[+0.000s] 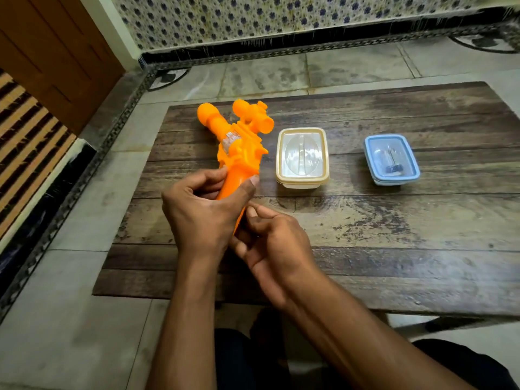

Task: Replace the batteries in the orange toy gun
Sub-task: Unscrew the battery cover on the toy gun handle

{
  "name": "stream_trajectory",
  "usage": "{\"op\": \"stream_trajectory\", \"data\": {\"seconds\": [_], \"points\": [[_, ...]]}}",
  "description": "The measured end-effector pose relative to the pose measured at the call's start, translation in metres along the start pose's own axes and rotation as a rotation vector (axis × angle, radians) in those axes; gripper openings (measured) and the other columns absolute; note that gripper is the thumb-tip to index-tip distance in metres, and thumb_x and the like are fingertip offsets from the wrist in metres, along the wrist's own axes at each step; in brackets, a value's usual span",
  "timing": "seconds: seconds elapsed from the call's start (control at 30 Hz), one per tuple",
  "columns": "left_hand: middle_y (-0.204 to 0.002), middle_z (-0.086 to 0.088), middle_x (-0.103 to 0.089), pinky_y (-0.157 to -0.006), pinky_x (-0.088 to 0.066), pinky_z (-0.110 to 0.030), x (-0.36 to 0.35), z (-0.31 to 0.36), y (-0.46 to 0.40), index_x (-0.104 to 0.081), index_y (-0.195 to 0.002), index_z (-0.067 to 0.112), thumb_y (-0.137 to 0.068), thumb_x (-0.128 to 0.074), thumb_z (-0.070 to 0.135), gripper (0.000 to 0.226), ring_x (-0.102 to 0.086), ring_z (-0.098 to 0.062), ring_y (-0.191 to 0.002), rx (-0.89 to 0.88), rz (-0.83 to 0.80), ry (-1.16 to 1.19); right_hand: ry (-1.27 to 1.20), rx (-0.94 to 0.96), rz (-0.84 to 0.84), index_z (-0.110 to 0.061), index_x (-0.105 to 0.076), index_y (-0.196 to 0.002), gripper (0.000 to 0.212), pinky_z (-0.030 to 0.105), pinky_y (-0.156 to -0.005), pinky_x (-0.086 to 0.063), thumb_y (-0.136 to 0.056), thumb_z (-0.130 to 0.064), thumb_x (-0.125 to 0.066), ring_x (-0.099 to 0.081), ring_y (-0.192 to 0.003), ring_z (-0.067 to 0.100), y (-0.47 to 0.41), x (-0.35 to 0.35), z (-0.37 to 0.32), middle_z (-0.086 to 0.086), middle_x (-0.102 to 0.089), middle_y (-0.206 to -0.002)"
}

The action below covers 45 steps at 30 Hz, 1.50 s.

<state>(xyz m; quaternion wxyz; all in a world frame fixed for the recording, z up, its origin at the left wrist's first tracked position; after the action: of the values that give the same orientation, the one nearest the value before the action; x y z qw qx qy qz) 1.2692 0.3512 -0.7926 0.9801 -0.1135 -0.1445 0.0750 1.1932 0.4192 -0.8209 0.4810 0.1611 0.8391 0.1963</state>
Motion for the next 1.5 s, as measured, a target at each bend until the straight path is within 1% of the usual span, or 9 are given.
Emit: {"op": "stream_trajectory", "data": {"seconds": [0.07,0.13,0.17,0.23,0.37,0.5,0.87,1.2,1.5], "points": [[-0.083,0.0,-0.078,-0.066,-0.06,-0.022,0.001,0.0,0.0,-0.081,-0.097,0.008,-0.062,-0.099,0.032,0.046,-0.074,-0.006,-0.069,0.012,0.009,0.022,-0.012,0.007,-0.014,-0.001,-0.076,-0.093,0.034,0.045,-0.083,-0.042,-0.098,0.002,-0.043,-0.044,-0.103,0.036,-0.003,0.001,0.001,0.033,-0.056,-0.108],[-0.083,0.0,-0.078,-0.066,-0.06,-0.023,0.0,0.001,0.001,-0.081,-0.097,0.008,-0.063,-0.098,0.031,0.045,-0.074,-0.006,-0.07,0.013,0.011,0.03,-0.019,0.011,-0.009,0.003,-0.075,-0.098,0.034,0.063,-0.106,-0.042,-0.1,0.005,-0.041,-0.051,-0.103,0.038,-0.003,0.003,-0.001,0.046,-0.058,-0.12],[-0.083,0.001,-0.078,-0.067,-0.06,-0.023,0.0,0.002,0.001,-0.081,-0.098,0.008,-0.063,-0.098,0.03,0.045,-0.074,-0.006,-0.07,0.015,0.013,0.035,-0.016,0.016,-0.004,0.006,-0.073,-0.104,0.034,0.065,-0.113,-0.038,-0.1,0.007,-0.039,-0.058,-0.104,0.041,-0.001,0.004,-0.002,0.042,-0.06,-0.125],[-0.084,0.001,-0.078,-0.067,-0.06,-0.023,0.001,0.003,0.001,-0.08,-0.098,0.007,-0.064,-0.098,0.03,0.045,-0.075,-0.006,-0.071,0.019,0.019,0.048,0.001,0.03,0.004,0.01,-0.069,-0.112,0.034,0.059,-0.111,-0.044,-0.099,0.011,-0.038,-0.067,-0.112,0.042,0.001,0.004,-0.004,0.036,-0.065,-0.122],[-0.085,0.0,-0.079,-0.069,-0.062,-0.028,0.003,0.003,0.0,-0.08,-0.098,0.007,-0.064,-0.098,0.03,0.044,-0.077,-0.01,-0.074,0.019,0.016,0.047,-0.01,0.019,0.0,0.011,-0.068,-0.118,0.034,0.047,-0.1,-0.056,-0.096,0.014,-0.042,-0.069,-0.105,0.033,0.005,0.002,-0.007,0.033,-0.067,-0.122],[-0.084,0.0,-0.079,-0.069,-0.064,-0.031,0.003,0.004,0.0,-0.08,-0.097,0.007,-0.065,-0.098,0.028,0.042,-0.077,-0.012,-0.074,0.017,0.014,0.045,-0.02,0.009,-0.015,0.01,-0.067,-0.122,0.034,0.039,-0.091,-0.061,-0.096,0.014,-0.045,-0.071,-0.111,0.031,0.006,0.0,-0.007,0.028,-0.072,-0.118],[-0.084,0.001,-0.078,-0.069,-0.064,-0.029,0.002,0.003,0.001,-0.081,-0.097,0.008,-0.064,-0.098,0.031,0.044,-0.077,-0.009,-0.074,-0.004,0.013,0.016,-0.008,0.005,0.002,0.011,-0.066,-0.123,0.036,0.044,-0.098,-0.057,-0.095,0.015,-0.043,-0.065,-0.121,0.038,0.004,0.001,-0.007,0.028,-0.07,-0.122],[-0.088,-0.002,-0.077,-0.07,-0.065,-0.036,0.0,0.001,0.0,-0.081,-0.097,0.013,-0.061,-0.097,0.04,0.047,-0.076,-0.01,-0.076,-0.039,0.023,-0.061,0.01,0.013,0.042,0.012,-0.068,-0.118,0.037,0.044,-0.096,-0.057,-0.093,0.015,-0.042,-0.066,-0.119,0.04,0.006,0.001,-0.008,0.03,-0.069,-0.12],[-0.089,0.0,-0.075,-0.069,-0.064,-0.031,-0.004,0.003,0.003,-0.08,-0.097,0.014,-0.061,-0.095,0.043,0.049,-0.074,-0.005,-0.075,-0.087,0.022,-0.132,0.077,0.042,0.11,0.012,-0.069,-0.114,0.037,0.05,-0.102,-0.054,-0.091,0.016,-0.041,-0.066,-0.117,0.044,0.007,0.003,-0.01,0.03,-0.071,-0.116]]}}
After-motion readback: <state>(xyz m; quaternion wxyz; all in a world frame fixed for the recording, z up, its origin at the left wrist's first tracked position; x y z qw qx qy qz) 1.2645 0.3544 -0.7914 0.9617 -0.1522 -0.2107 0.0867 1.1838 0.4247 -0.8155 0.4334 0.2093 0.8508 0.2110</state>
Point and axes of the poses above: each hand's wrist, its own y-axis away from the middle knuckle, its own x-axis out of the back of the hand, z = x × y, the point moved 3 cm from there along -y, towards the middle knuckle
